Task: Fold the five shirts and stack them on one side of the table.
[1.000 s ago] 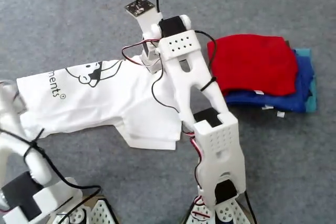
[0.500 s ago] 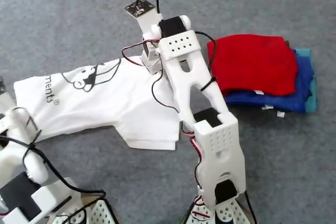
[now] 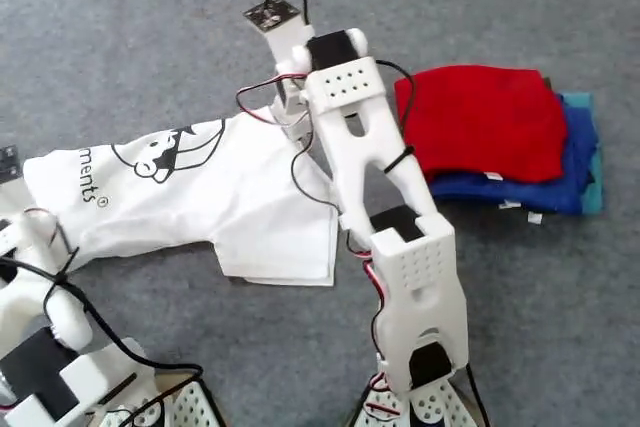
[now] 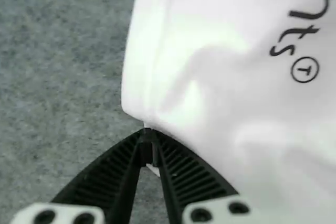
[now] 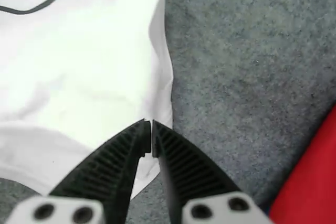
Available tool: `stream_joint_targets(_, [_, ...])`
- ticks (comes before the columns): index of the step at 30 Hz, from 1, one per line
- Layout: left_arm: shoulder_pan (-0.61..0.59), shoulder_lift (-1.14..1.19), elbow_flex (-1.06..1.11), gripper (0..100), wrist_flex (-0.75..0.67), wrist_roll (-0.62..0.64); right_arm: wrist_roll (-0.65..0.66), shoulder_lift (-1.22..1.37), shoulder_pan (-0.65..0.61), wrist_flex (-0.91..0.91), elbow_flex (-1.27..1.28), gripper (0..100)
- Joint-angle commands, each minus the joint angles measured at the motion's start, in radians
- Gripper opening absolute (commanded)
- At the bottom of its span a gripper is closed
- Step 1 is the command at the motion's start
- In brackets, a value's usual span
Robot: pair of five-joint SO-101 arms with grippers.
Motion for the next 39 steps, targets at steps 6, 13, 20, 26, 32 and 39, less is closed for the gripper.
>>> stream_joint_targets(6, [0.058,-0.129,-0.315,3,0.161,0.207,-0.044,0.013,-0.098,-0.058,-0.004,1.5])
stream_joint_targets(13, [0.219,0.051,-0.363,3,-0.031,0.222,-0.051,0.156,-0.035,-0.127,-0.013,1.5])
stream_joint_targets(20, [0.159,0.542,-0.522,3,-0.333,0.224,-0.046,0.171,0.063,-0.175,-0.013,1.5])
stream_joint_targets(26, [0.147,0.535,-0.624,3,-0.158,0.292,0.002,0.171,0.075,-0.189,-0.004,1.5])
stream_joint_targets(32, [0.177,0.454,-0.587,3,-0.212,0.290,0.002,0.145,0.038,-0.106,-0.079,1.5])
stream_joint_targets(39, [0.180,0.284,-0.489,3,-0.252,0.293,-0.005,0.151,0.021,-0.021,-0.305,1.5])
